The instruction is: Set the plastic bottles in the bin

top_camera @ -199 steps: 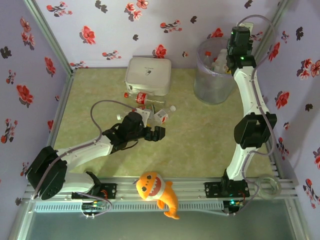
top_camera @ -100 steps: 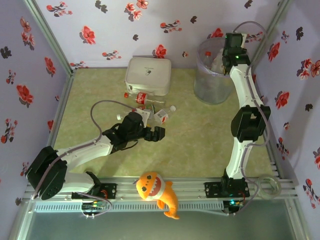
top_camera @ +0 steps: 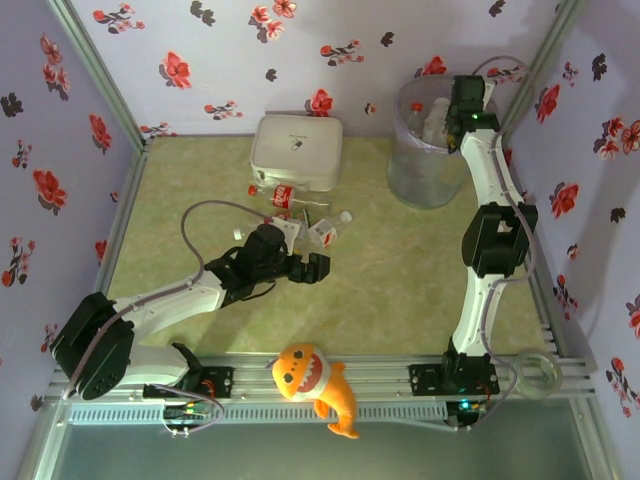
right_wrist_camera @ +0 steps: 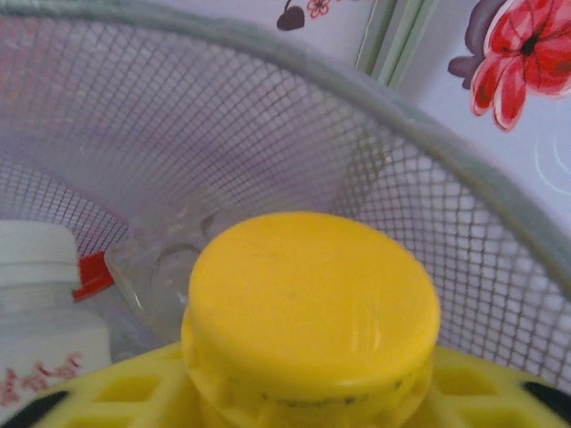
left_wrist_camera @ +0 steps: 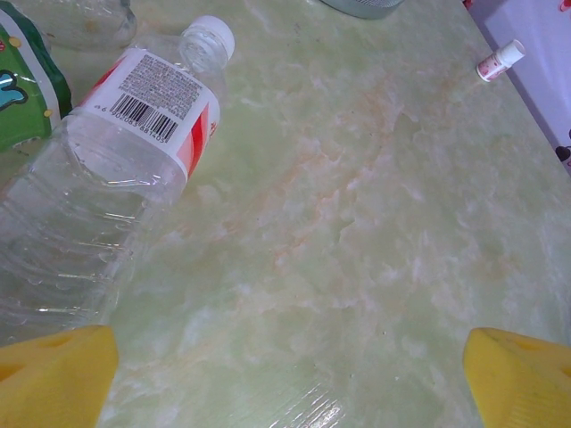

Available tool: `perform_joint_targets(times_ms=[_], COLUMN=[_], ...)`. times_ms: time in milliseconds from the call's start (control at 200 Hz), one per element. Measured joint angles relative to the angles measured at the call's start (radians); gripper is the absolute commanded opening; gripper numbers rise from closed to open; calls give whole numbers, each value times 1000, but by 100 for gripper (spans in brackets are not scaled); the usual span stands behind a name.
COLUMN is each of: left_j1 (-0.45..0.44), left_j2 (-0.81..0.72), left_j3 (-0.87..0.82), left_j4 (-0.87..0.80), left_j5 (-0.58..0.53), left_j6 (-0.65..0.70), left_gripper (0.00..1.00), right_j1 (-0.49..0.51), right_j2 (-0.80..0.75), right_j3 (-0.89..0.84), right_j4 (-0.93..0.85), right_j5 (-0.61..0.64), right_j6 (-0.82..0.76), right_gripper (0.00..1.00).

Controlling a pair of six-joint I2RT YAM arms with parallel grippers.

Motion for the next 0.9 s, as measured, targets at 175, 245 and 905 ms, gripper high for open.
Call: perform_joint_targets(times_ms=[175, 245, 905], left_j1=[0, 0, 17], left_j2=[0, 0, 0], left_j3=[0, 0, 45], left_j4=[-5, -5, -115], left_j5=[0, 0, -27], left_j6=[0, 0, 32], left_gripper=[100, 100, 100], right_j1=[-1, -1, 14], right_j2=[11, 13, -226], right_j3=[20, 41, 32], right_j4=[-35, -53, -101], right_j5=[-26, -34, -128], right_j6=[3, 3, -23], right_gripper=[74, 76, 87])
